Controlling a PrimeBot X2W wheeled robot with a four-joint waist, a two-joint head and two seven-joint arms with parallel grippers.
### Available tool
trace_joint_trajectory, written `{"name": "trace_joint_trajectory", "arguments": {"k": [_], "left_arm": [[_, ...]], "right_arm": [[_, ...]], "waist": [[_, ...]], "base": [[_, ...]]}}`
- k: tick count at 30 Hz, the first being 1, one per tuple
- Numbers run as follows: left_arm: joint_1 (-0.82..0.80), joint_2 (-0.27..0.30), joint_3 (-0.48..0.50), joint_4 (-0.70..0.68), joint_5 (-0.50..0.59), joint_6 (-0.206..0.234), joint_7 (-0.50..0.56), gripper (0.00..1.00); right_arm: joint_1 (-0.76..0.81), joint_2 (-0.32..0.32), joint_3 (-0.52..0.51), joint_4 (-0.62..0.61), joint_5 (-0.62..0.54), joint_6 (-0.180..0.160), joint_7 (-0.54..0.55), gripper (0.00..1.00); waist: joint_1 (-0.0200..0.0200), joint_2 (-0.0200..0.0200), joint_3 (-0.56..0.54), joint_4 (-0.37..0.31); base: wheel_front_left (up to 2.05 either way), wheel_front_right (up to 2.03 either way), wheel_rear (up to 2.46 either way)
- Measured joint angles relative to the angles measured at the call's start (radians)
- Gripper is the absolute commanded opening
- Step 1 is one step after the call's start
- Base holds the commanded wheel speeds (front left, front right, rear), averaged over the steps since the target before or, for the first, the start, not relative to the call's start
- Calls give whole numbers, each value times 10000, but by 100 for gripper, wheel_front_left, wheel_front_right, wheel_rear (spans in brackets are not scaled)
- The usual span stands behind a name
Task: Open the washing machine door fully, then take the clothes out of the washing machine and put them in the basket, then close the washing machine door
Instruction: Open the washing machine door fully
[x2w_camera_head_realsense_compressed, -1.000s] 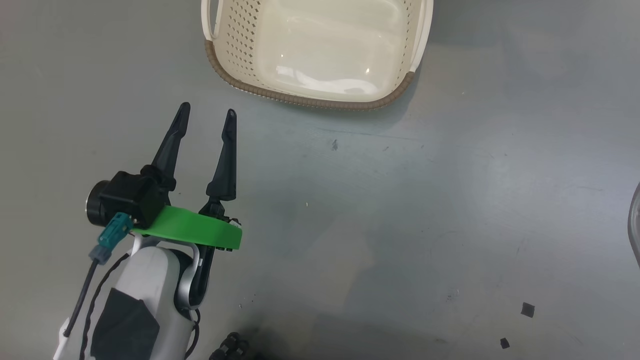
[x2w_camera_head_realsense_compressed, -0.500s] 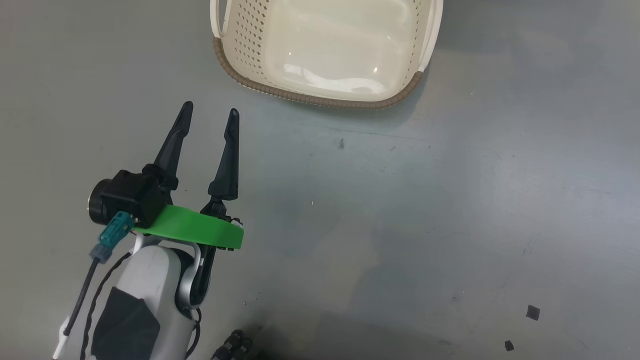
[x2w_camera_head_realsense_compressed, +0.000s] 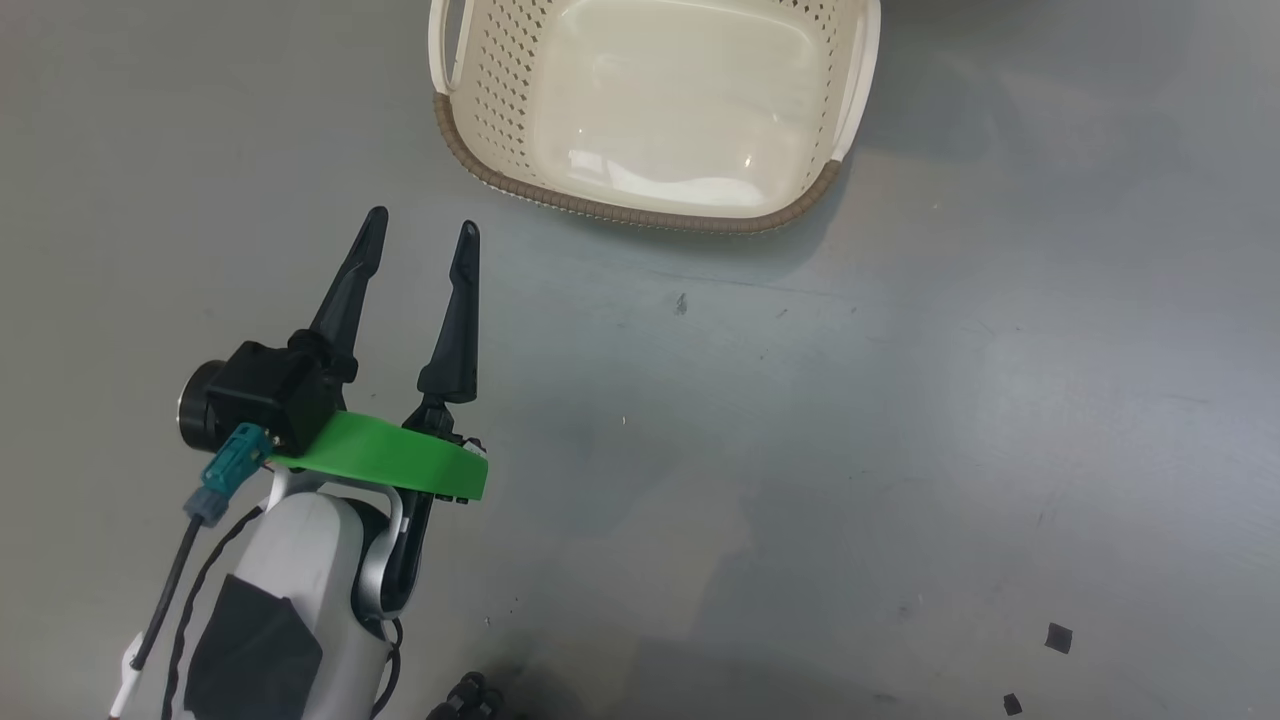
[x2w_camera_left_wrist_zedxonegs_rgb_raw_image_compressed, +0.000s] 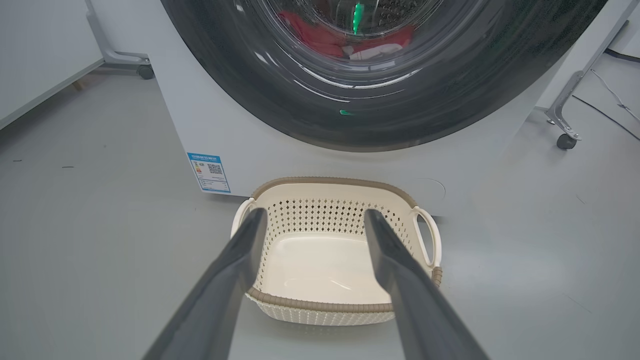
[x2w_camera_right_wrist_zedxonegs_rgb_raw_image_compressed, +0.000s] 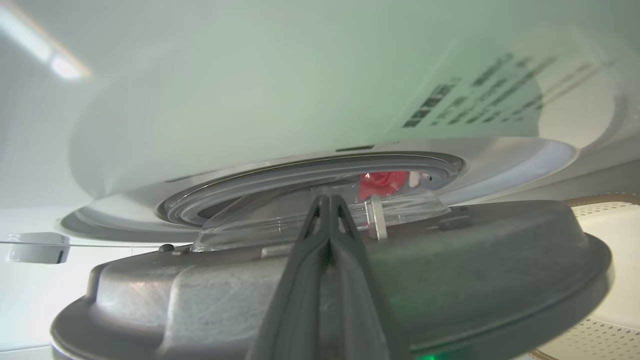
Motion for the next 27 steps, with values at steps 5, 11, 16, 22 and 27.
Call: {"name": "trace_joint_trajectory", "arguments": {"k": [5,11,16,22,27], "left_arm": [[0,-2,2,54,59,0,0,100],[9,-2,25,144,115,0,0,100],[35,-2,12,255,150,0,0,100],[86,0,6,309,165,0,0,100],[149,0,-29,318,165,0,0,100]], "right_arm": [[213,25,-33,196,86,0,127,0],[733,128,-163,435,460,19,345,0],[1137,209,-128,644,523,125,560,0],[1543,360,13,838,709,194,790,0],[1766,456,150,928,711,222,897,0]], "waist": [[0,0,-204,-41],[0,0,-584,-121],[0,1,-896,-199],[0,0,-1271,-302],[0,0,-1542,-375]], "base": [[0,0,0],[0,0,0],[0,0,0],[0,0,0],[0,0,0]]}}
